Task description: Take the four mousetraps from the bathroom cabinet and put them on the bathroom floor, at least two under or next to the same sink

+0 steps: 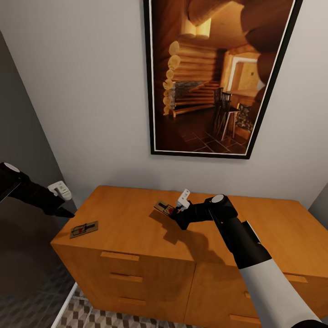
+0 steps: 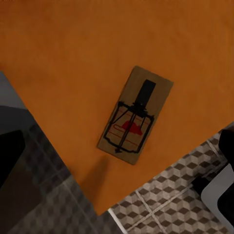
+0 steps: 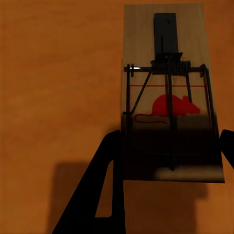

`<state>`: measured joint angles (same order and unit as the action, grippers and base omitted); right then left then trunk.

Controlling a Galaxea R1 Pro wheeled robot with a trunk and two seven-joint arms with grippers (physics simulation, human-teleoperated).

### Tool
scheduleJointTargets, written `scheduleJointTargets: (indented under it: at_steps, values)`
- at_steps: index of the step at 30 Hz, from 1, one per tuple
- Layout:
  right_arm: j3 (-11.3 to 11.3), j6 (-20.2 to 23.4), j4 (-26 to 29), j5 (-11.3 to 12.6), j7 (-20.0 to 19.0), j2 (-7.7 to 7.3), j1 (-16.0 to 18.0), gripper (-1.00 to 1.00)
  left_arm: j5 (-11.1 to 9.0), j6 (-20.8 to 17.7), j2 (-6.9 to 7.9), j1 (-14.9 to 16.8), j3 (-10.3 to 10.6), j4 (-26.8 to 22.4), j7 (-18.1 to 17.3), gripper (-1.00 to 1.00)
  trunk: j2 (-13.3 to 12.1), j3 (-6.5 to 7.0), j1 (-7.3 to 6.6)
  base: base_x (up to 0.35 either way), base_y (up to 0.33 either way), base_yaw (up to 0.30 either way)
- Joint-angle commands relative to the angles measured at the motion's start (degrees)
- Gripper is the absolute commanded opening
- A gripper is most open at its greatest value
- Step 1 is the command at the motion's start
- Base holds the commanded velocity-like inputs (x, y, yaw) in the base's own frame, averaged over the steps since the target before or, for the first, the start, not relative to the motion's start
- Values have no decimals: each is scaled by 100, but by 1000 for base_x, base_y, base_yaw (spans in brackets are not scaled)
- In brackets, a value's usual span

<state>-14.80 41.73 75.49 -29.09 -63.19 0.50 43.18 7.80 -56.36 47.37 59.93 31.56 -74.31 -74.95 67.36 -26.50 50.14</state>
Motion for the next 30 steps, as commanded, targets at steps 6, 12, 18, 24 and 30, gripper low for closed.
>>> scheduleJointTargets:
  at_steps: [6,12,18,24,30]
  values:
    - [3,43,3,-27,-53,3,5,-100,24,-44,-74,10,7,-4,-60,100,5,-7,0,0,0,0]
    - [3,38,1,-26,-53,3,4,-100,28,-29,-264,10,1,23,-40,100,5,-7,0,0,0,0]
    - [3,37,4,-29,-53,3,2,-100,44,-17,-315,10,-8,28,-9,100,5,-7,0,0,0,0]
    - [3,37,2,-35,-53,3,0,-100,49,-4,-320,10,-83,43,-3,100,5,-7,0,0,0,0]
    - [0,37,1,-35,-53,3,0,-100,60,64,-313,10,-146,70,-2,100,5,-7,0,0,0,0]
